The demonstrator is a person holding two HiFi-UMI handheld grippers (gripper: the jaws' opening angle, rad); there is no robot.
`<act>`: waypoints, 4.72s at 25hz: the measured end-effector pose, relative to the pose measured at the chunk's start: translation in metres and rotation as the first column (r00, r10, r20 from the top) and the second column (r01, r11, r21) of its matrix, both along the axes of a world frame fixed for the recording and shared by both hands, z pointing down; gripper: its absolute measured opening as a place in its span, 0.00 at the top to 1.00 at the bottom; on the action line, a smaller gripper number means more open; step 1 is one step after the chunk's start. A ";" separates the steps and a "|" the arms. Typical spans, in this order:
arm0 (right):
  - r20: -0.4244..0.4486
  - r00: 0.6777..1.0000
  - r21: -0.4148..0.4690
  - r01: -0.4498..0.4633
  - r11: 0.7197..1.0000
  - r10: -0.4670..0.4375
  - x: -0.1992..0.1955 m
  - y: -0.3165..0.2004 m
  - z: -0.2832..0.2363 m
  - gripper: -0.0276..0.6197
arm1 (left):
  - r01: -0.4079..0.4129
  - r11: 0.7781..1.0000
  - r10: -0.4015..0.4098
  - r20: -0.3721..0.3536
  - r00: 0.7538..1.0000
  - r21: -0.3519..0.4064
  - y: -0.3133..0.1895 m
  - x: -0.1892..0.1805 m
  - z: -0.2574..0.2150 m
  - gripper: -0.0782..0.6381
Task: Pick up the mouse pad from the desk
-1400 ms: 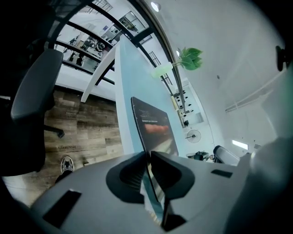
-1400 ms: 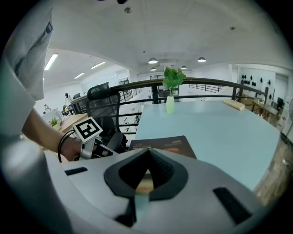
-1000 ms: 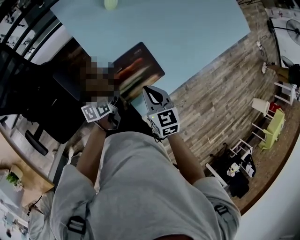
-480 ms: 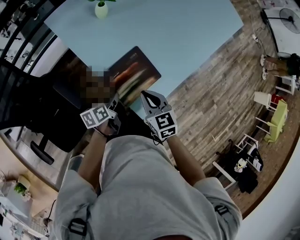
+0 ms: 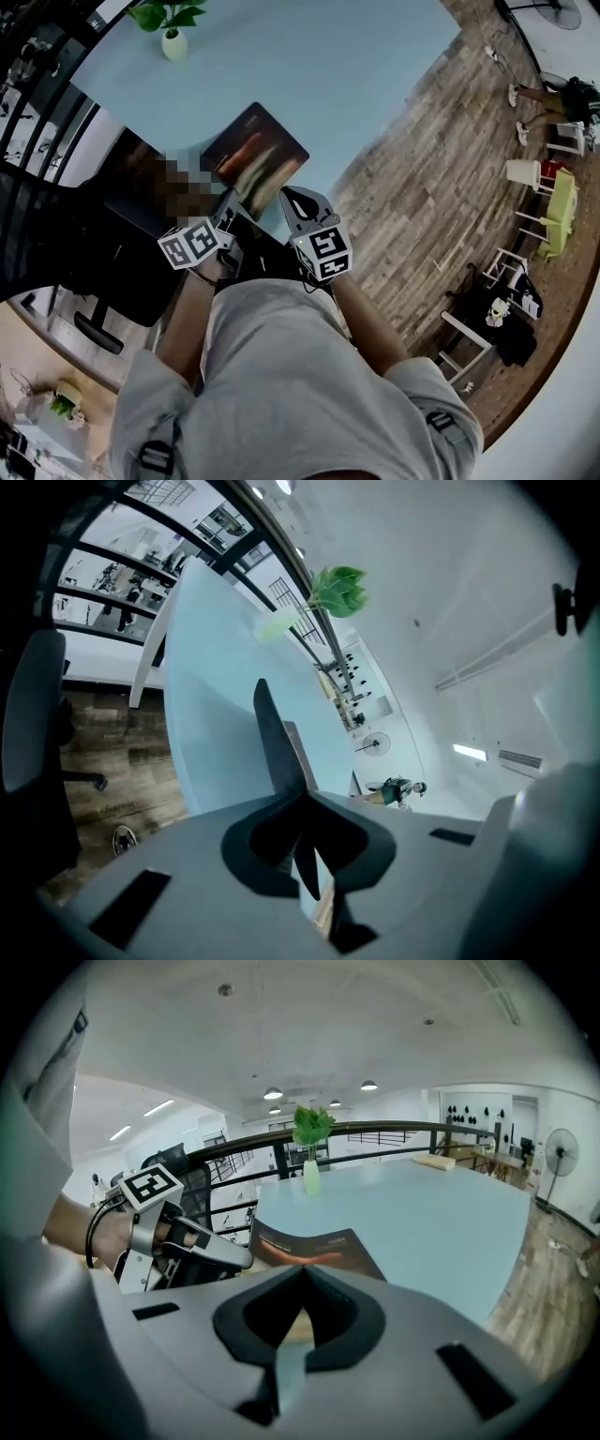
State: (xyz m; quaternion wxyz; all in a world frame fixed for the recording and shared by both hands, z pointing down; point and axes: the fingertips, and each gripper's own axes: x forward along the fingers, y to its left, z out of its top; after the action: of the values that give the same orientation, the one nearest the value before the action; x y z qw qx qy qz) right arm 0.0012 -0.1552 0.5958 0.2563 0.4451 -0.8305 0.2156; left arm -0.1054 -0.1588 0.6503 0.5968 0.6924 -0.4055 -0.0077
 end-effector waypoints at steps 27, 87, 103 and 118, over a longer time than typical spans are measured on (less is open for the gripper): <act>0.082 0.987 0.128 -0.146 0.981 0.137 0.091 -0.039 -0.046 0.95 | -0.066 0.968 0.061 0.030 0.998 0.242 -0.071 0.088 -0.099 0.86; 0.160 0.938 0.501 -0.345 0.794 0.307 0.176 -0.082 -0.202 0.95 | -0.335 0.563 -0.017 0.416 0.909 0.755 -0.123 0.162 -0.272 0.86; 0.154 0.930 0.513 -0.365 0.777 0.335 0.189 -0.078 -0.208 0.95 | -0.354 0.547 -0.001 0.424 0.906 0.758 -0.121 0.174 -0.273 0.86; 0.153 0.925 0.513 -0.376 0.771 0.348 0.189 -0.068 -0.210 0.95 | -0.358 0.545 0.019 0.416 0.909 0.758 -0.113 0.176 -0.273 0.86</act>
State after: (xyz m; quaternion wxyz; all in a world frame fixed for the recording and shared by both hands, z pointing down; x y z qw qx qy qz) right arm 0.1903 -0.2235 0.3861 0.0554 0.6445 -0.7619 0.0324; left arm 0.0701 -0.2717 0.3770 0.1182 0.9182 -0.3781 -0.0028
